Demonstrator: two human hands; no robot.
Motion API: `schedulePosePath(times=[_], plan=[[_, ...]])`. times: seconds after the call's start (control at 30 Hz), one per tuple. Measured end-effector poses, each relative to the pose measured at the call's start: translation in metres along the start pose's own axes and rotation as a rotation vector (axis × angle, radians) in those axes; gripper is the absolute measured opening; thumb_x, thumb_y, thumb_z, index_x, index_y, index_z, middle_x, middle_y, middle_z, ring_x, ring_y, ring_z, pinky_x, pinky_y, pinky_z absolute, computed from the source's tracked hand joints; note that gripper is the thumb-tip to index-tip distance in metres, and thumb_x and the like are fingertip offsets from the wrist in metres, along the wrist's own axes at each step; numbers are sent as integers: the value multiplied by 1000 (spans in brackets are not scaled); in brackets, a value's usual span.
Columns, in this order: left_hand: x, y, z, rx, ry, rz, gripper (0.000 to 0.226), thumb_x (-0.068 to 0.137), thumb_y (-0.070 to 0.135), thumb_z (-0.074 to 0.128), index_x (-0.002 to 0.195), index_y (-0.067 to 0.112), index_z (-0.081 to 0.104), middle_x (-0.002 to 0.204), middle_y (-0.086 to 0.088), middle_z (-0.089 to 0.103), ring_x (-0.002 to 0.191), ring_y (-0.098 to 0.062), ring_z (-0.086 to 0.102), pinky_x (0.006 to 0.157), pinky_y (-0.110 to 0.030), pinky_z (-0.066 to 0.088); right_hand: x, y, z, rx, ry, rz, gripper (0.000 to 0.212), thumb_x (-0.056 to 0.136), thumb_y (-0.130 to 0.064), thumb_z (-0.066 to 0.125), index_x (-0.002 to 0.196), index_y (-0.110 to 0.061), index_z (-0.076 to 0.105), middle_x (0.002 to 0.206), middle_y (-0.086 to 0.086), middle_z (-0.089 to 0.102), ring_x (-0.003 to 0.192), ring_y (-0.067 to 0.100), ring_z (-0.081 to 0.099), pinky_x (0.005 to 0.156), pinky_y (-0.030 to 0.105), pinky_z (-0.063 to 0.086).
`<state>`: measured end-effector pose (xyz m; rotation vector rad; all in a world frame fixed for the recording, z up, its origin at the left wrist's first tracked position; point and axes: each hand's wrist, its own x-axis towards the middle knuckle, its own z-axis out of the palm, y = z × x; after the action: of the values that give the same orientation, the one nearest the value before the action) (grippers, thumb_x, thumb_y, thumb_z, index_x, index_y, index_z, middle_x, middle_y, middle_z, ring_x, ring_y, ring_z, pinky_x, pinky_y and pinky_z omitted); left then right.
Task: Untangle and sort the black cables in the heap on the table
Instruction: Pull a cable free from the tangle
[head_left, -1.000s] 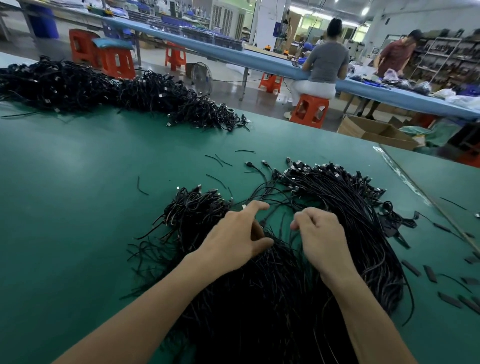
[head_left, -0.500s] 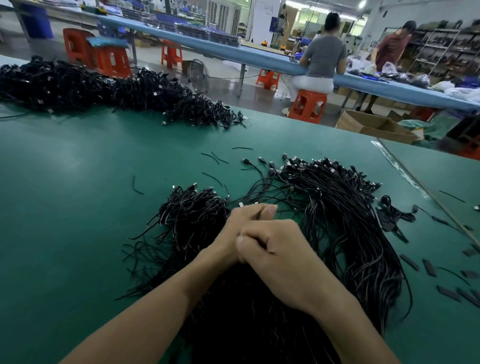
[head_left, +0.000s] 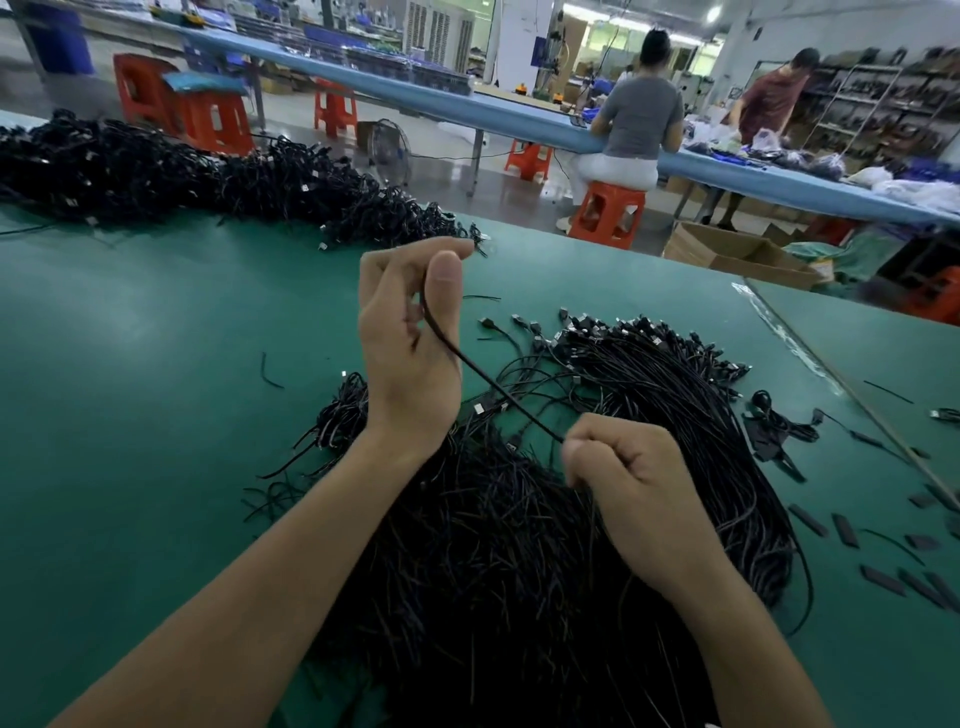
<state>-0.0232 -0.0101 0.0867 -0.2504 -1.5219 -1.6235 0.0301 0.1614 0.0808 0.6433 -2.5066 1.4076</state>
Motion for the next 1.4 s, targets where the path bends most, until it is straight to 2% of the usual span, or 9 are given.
schedulePosePath(times=[0.17,0.27,0.4,0.57,0.67,0.8,0.97,1.13,1.4], plan=[[-9,-13,-9,216,19,-106,56,89,69,36,108,25,64,105,9,37,108,-16,42,101,-40,43,-7,22,-28,-131,347,106,32,77,-19,47,50,-7,35,42,-10,33,41,5,26,40,14,20],[-7,-13,-14,296,3,-102,58,91,70,33,96,21,64,95,6,52,93,-19,54,86,-47,49,-11,42,-42,-247,523,252,36,78,-29,46,57,0,36,42,-8,30,40,9,25,35,17,20],[-6,-5,-12,261,-116,-1,29,99,46,50,75,30,49,56,11,43,46,-6,40,39,-24,35,-14,68,-47,-528,205,569,39,93,-30,49,67,-1,53,52,1,49,44,11,31,43,27,28],[-18,-8,-6,623,-470,287,31,102,36,42,80,18,56,61,15,49,47,-4,45,44,-23,43,-8,57,-28,-627,-230,560,35,102,-24,40,132,-17,57,116,2,63,86,17,56,89,39,47],[-28,-12,-3,853,-629,292,26,104,36,30,91,20,46,68,10,52,49,-12,46,48,-31,45,-4,27,-15,-456,-114,281,42,100,-22,34,136,-29,52,122,-18,59,111,5,56,121,41,19],[-37,-20,2,984,-691,264,31,103,38,20,96,21,45,74,8,54,56,-14,45,50,-30,32,-4,-3,-15,-53,142,287,44,84,-35,30,109,-38,67,85,-18,74,82,21,66,85,42,52],[-45,-28,0,1017,-861,254,14,103,29,29,100,23,41,81,9,48,67,-16,49,54,-31,34,1,-8,-8,135,-184,587,67,83,-83,30,98,-30,68,80,1,76,75,17,75,81,43,57],[-43,-23,2,1002,-825,264,15,96,25,53,104,28,42,89,11,53,78,-14,53,55,-30,32,-1,6,11,10,-81,410,29,104,-24,45,83,-22,65,58,-2,66,50,14,66,59,37,60],[-14,-3,-25,464,-735,-226,19,90,44,67,76,31,64,49,12,47,43,-4,37,47,-15,32,5,34,-17,-220,322,250,17,100,-25,56,90,-28,71,60,-13,62,46,0,49,42,10,34]])
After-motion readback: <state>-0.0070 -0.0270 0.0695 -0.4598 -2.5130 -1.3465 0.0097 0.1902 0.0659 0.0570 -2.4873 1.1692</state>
